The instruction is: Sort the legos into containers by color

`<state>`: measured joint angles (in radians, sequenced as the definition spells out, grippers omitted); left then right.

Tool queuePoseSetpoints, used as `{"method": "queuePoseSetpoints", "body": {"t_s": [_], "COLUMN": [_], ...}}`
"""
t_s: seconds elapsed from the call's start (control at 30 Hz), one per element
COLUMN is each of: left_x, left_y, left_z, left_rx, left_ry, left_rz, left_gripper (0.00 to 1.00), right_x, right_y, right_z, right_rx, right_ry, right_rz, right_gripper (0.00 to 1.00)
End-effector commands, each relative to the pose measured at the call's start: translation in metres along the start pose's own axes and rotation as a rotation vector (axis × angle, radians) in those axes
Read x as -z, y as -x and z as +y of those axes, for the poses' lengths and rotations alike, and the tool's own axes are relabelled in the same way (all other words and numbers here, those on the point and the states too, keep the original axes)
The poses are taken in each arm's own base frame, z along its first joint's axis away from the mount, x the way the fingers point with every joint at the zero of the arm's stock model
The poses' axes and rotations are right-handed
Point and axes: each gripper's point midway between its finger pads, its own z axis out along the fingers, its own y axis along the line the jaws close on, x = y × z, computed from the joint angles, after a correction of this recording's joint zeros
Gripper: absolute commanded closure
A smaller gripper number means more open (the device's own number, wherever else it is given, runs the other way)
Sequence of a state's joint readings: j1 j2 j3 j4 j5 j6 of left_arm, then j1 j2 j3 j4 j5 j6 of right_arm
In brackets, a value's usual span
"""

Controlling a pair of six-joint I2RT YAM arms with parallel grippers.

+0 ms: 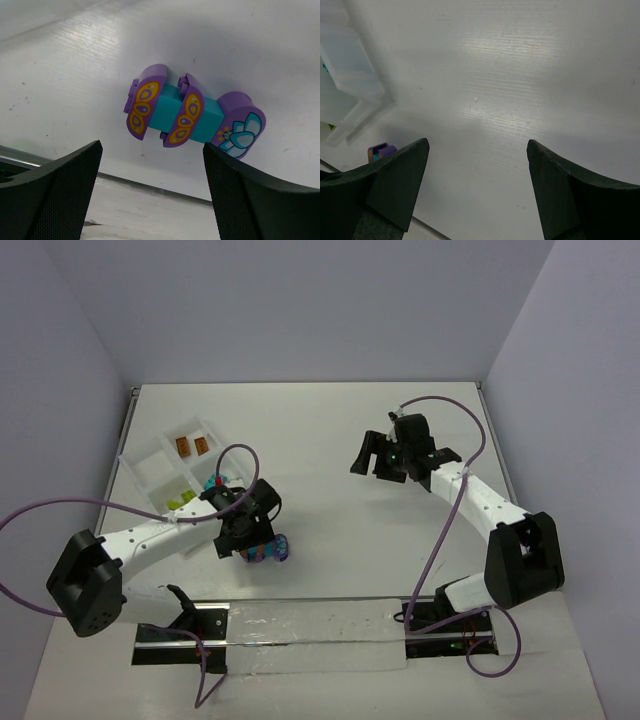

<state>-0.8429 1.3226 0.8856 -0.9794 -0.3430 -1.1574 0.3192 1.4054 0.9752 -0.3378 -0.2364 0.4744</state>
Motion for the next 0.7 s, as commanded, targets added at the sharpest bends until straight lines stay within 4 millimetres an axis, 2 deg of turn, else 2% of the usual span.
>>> {"method": "queuePoseSetpoints", "body": {"t_s": [0.0, 0.1, 0.3, 0.43, 0.5, 0.57, 0.6, 0.67], "left_x": [-0.014, -0.024, -0.031, -0.029, -0.039, -0.035, -0.040, -0.034], "left_y": [-0.010, -0.011, -0.008, 0.009, 0.011, 0.024, 0.027, 0.040], "left_z": [-0.022, -0.031, -0.087, -0.136, -0.150, -0.170, -0.177, -0.195], "left_rx": [-0.062, -0.126, -0.261, -0.333, -0.364, -0.386, -0.407, -0.419], "left_ry": [-0.068, -0.062, -0.231, -0.346, -0.352, -0.386, -0.381, -0.403], "left_rz": [0.065, 0.082, 0.111, 0.080, 0.083, 0.049, 0.044, 0.010], "left_gripper": [0.09, 0.10, 0.13, 0.15, 0.16, 0.16, 0.16, 0.17], "right_x": [0.006, 0.007, 0.008, 0.011, 0.012, 0.014, 0.015, 0.018], "right_y": [0.012, 0.010, 0.007, 0.010, 0.011, 0.011, 0.011, 0.012], "right_z": [0.014, 0.014, 0.016, 0.016, 0.015, 0.013, 0.011, 0.009], "right_rx": [0.026, 0.022, 0.026, 0.025, 0.025, 0.026, 0.027, 0.028], "right_ry": [0.033, 0.038, 0.042, 0.037, 0.030, 0.017, 0.008, -0.005], "right_rz": [-0.032, -0.032, -0.021, -0.035, -0.043, -0.050, -0.052, -0.064], "right_gripper": [0.14, 0.14, 0.14, 0.14, 0.14, 0.14, 0.14, 0.14]}}
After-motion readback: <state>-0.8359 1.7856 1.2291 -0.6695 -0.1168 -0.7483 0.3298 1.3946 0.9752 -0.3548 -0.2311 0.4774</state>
